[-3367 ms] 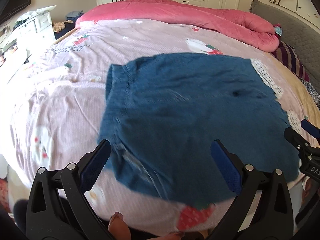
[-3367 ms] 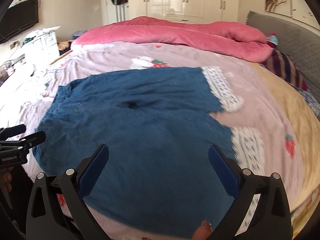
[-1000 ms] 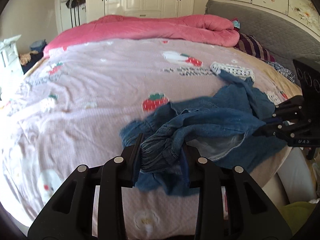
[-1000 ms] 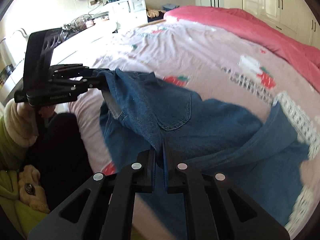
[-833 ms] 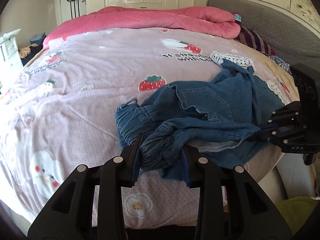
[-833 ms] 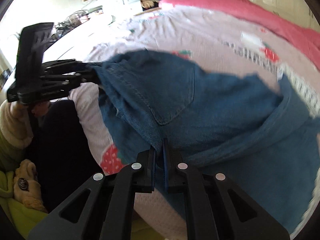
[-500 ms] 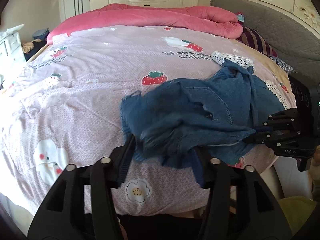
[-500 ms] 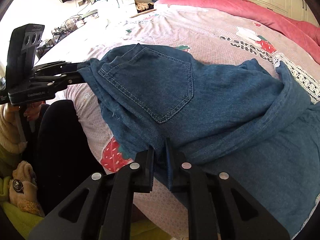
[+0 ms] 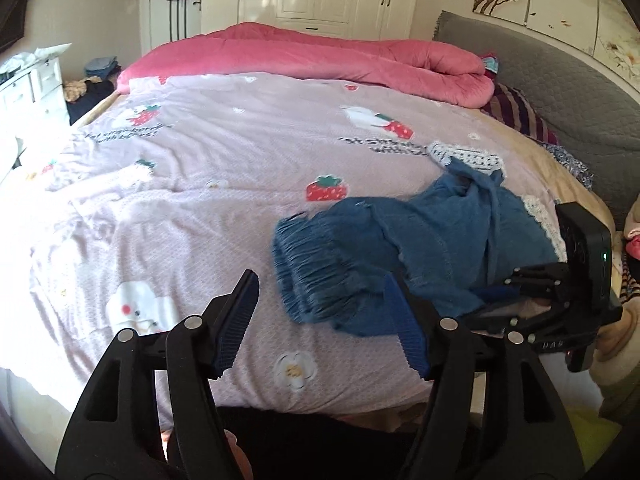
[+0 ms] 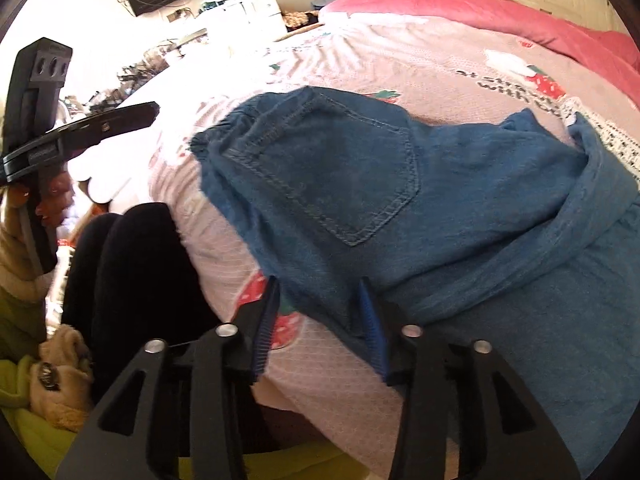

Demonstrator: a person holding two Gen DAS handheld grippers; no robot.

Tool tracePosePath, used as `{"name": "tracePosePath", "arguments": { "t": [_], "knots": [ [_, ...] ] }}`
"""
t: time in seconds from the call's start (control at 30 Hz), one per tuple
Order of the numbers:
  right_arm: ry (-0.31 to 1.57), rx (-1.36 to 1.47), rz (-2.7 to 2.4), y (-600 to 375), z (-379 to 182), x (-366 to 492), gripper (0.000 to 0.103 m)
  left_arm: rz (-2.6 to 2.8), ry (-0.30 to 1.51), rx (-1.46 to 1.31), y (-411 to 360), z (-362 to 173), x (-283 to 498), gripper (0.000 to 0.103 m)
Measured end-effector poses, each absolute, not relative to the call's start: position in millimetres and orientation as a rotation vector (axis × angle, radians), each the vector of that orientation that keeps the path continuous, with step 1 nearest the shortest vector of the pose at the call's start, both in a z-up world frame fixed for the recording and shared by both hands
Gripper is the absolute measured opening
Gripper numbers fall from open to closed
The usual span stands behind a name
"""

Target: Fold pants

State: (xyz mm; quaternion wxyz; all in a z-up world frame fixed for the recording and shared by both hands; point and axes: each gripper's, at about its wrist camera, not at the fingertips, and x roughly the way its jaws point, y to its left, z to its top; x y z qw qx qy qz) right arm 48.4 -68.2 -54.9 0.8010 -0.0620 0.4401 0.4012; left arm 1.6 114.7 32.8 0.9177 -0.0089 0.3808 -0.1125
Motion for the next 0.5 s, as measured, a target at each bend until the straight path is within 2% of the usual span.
{"name": "tracePosePath", "arguments": {
  "t": [0.17, 0.23, 0.33, 0.5],
  "knots": [
    [0.919, -0.127, 0.858, -75.1, -39.9, 40.4, 0.045, -0.346, 0.814, -0.048, 72.2, 21.7, 31.6, 0.054],
    [0.892, -0.119, 0.83, -82.9, -30.2, 39.2, 0.045, -0.363, 0.834, -0.037, 58.9, 10.7, 39.2, 0.041],
    [0.834, -0.092, 0.775, -95.9, -16.3, 41.9, 0.045, -0.366, 0.88, 0.03, 42.0, -11.9, 41.8, 0.032],
    [0.847, -0.08, 0.712, -100.8, -21.6, 62.5, 0.045, -0.326, 0.943, 0.098, 35.1, -48.5, 36.7, 0.032]
  ]
}}
